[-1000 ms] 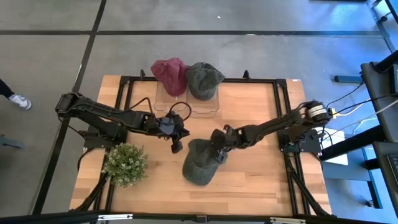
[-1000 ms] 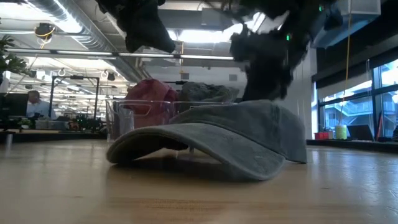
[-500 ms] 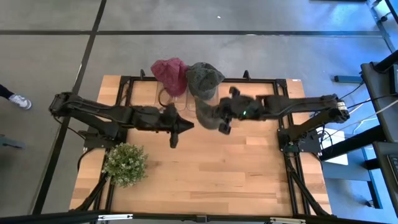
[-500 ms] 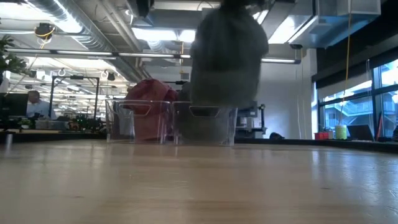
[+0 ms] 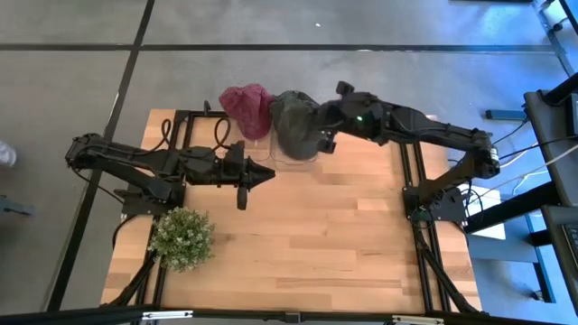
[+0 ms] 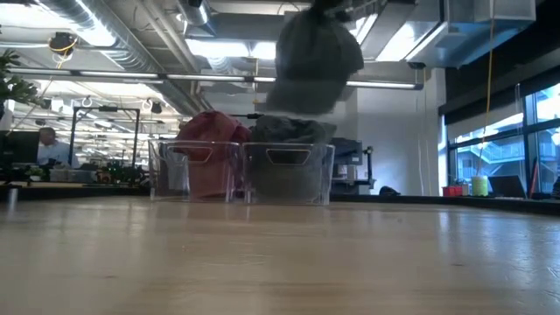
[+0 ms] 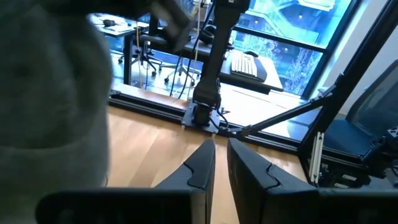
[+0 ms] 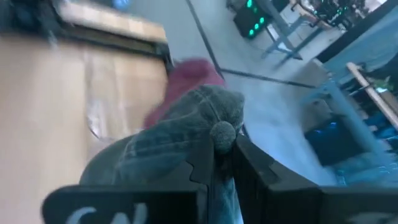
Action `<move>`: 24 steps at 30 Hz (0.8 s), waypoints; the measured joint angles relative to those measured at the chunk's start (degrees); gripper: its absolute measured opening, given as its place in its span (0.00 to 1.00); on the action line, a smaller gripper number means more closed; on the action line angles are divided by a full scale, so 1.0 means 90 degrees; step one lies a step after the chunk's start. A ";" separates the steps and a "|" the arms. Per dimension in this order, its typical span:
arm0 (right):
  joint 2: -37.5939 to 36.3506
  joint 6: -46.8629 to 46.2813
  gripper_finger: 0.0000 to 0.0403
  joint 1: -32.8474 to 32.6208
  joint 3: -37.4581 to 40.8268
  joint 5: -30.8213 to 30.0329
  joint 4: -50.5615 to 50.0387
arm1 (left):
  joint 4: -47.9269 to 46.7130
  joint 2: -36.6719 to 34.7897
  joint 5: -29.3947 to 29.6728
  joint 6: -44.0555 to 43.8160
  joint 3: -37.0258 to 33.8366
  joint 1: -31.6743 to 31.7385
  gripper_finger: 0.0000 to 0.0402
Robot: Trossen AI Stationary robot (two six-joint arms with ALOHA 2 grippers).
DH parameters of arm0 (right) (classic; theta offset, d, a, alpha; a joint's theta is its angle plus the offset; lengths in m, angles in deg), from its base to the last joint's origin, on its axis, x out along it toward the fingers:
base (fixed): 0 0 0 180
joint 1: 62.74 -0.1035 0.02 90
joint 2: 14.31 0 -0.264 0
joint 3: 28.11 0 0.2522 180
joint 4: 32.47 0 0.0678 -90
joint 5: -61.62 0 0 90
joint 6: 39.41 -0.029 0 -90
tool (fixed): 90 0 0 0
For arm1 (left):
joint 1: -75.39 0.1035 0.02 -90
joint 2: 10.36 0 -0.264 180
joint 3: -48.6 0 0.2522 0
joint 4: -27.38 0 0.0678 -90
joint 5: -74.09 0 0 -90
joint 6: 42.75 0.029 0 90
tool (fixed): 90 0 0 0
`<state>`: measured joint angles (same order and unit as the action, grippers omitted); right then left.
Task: Pick & Place hat
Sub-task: Put the black cap into the right transparent bin
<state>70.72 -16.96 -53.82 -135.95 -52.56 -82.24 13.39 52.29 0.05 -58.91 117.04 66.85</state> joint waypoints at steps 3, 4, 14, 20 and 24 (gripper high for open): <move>0.0271 0.0665 0.11 0.0213 0.0000 0.0005 0.0017 | -0.0023 0.0000 0.0001 -0.0001 0.0000 0.0000 0.10; 0.0373 0.0869 0.11 0.0272 0.0000 0.0009 0.0030 | -0.0032 0.0000 -0.0002 -0.0002 0.0000 0.0000 0.10; 0.1266 0.1894 0.11 0.0624 0.0000 0.0123 0.0267 | -0.0391 0.0002 -0.0041 -0.0126 0.0000 0.0000 0.09; 0.1446 0.2227 0.11 0.0570 0.0002 0.0174 0.0247 | -0.0548 0.0002 -0.0043 -0.0138 -0.0002 0.0000 0.10; 0.1349 0.2254 0.11 0.0356 0.0002 0.0153 0.0091 | -0.0609 0.0002 -0.0032 -0.0136 -0.0002 0.0000 0.10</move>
<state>82.86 3.33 -50.61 -135.93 -51.19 -81.42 7.91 52.31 -0.24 -60.13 117.02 66.85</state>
